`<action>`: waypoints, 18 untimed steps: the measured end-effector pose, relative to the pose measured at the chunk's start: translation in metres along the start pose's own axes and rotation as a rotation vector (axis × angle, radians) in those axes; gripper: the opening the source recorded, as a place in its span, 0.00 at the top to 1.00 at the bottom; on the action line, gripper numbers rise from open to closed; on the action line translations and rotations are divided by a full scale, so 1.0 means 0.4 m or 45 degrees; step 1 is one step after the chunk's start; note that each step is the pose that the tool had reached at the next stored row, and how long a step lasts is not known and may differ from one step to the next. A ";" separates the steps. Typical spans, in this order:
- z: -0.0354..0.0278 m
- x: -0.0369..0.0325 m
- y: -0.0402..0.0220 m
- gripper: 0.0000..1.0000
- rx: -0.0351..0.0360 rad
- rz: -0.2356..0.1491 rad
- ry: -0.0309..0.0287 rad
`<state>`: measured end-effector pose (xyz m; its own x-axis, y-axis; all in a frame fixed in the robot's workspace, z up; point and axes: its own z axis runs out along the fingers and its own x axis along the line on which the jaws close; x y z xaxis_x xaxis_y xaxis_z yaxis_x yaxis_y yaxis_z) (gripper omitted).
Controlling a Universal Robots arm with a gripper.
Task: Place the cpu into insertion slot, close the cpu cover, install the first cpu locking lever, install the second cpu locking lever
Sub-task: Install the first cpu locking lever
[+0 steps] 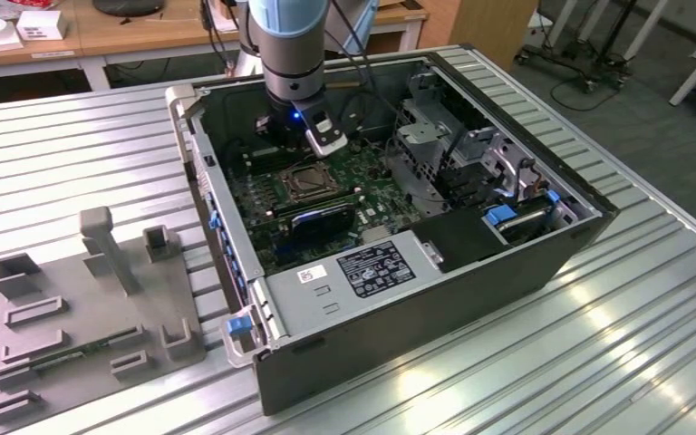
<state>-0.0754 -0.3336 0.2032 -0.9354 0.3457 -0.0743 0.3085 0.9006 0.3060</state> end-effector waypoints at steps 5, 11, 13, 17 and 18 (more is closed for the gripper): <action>0.004 0.000 -0.001 0.89 -0.0001 0.000 0.0000; 0.009 0.001 -0.003 0.89 0.0000 0.000 0.0000; 0.011 0.000 -0.003 0.89 0.0002 0.000 -0.0001; 0.016 0.000 -0.005 0.89 0.0019 0.000 -0.0006; 0.018 0.000 -0.005 0.89 0.0026 0.000 -0.0008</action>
<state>-0.0747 -0.3336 0.1958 -0.9354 0.3456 -0.0750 0.3086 0.9013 0.3040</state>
